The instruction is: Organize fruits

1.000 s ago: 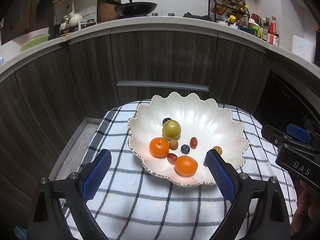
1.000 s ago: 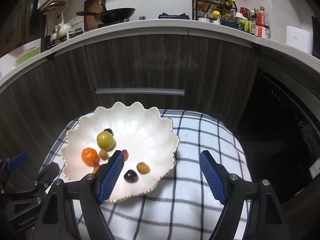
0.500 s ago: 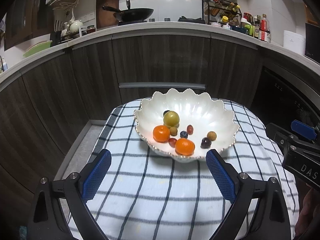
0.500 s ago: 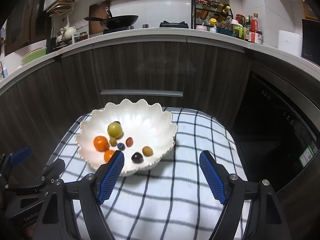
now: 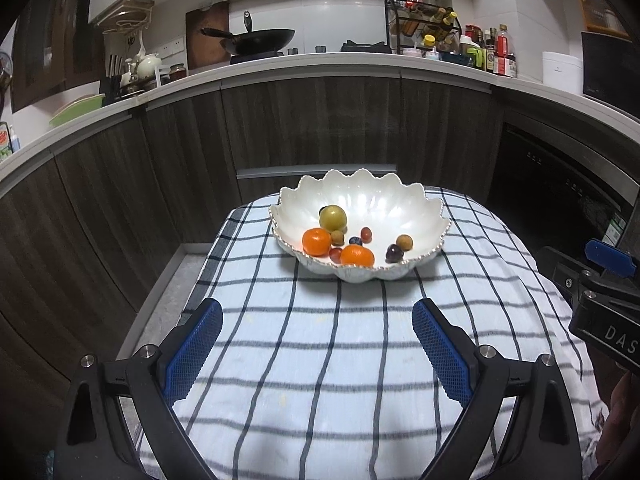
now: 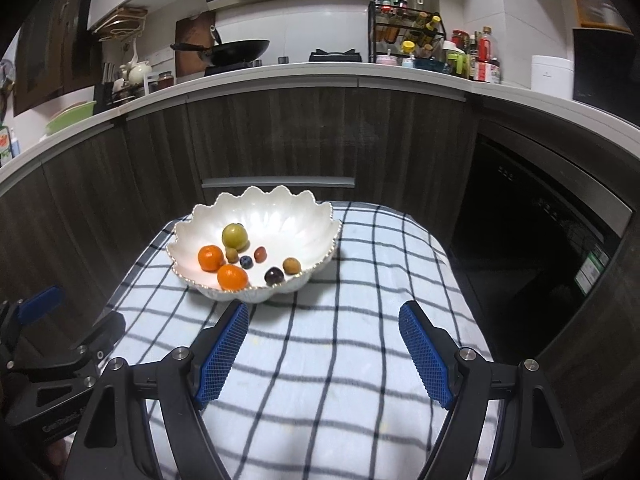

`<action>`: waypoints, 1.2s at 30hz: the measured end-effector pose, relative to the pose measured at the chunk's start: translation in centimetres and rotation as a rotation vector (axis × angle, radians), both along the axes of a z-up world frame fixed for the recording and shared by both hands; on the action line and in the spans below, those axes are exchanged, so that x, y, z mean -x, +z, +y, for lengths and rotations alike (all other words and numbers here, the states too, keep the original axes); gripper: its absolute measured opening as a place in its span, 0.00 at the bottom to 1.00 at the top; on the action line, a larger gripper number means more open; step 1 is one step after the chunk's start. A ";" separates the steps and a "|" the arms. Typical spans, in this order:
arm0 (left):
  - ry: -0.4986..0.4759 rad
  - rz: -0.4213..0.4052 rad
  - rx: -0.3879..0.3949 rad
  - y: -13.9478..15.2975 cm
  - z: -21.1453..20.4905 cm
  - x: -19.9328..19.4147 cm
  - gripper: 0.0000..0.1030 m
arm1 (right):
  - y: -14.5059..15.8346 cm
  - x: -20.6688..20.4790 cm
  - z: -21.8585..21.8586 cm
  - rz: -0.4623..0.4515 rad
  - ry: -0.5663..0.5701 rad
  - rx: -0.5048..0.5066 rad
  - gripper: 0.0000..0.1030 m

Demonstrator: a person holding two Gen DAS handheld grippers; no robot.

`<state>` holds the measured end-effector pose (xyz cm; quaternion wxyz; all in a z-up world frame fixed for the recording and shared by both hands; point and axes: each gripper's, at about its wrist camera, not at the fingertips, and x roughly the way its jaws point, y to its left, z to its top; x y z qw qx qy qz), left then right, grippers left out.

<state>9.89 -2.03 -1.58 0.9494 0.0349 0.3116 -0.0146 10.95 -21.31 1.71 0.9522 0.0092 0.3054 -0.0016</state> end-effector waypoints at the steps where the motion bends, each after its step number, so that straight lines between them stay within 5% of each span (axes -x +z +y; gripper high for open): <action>1: 0.000 0.001 0.000 0.0 0.0 0.2 0.94 | -0.1 0.5 -0.1 0.000 -0.007 0.000 0.76; 26: -0.008 -0.002 -0.016 -0.1 0.3 7.2 0.99 | -1.2 8.7 -0.9 0.028 -0.057 0.009 0.76; 29: -0.009 -0.002 -0.018 -0.1 0.2 7.4 0.99 | -1.2 9.2 -1.2 0.023 -0.076 0.006 0.85; 36: -0.002 -0.019 -0.014 0.0 0.2 7.9 1.00 | -1.0 9.8 -1.7 0.011 -0.094 0.006 0.85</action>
